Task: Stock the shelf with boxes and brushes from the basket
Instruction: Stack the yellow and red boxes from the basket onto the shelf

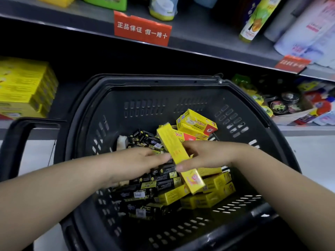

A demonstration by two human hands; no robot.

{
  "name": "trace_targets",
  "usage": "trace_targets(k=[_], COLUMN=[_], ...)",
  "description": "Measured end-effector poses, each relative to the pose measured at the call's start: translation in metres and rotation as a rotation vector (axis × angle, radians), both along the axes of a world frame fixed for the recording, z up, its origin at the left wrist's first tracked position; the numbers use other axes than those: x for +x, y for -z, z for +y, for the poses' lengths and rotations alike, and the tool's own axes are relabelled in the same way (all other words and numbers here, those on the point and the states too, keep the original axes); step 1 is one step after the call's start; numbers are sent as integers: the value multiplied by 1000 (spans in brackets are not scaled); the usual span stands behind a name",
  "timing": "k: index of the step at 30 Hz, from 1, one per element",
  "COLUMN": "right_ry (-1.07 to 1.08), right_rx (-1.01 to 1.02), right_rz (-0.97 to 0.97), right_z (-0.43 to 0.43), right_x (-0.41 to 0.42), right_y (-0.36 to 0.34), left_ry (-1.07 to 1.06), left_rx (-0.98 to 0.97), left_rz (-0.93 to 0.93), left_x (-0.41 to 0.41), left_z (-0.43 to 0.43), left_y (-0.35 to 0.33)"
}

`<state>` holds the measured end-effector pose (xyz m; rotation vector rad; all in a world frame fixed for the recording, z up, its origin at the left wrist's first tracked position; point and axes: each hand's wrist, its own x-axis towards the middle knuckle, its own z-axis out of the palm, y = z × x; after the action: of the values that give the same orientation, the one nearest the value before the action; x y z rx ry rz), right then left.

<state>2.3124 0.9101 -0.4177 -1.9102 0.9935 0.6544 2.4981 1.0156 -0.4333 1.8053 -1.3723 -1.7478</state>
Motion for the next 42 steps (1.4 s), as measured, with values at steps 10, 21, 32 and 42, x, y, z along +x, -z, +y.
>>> trace_targets(k=[10, 21, 32, 42], right_ry=[-136, -565, 191, 422], right_rx=[-67, -157, -192, -217], right_rz=[113, 832, -72, -447], right_z=[-7, -9, -22, 30], right_x=[-9, -53, -11, 33], right_y=[8, 68, -14, -20], left_ry=[-512, -577, -520, -354], left_rx=[119, 180, 104, 77], left_rz=[384, 404, 349, 428], left_x=[-4, 9, 13, 1], left_z=[-4, -9, -7, 1], left_y=[4, 11, 6, -2])
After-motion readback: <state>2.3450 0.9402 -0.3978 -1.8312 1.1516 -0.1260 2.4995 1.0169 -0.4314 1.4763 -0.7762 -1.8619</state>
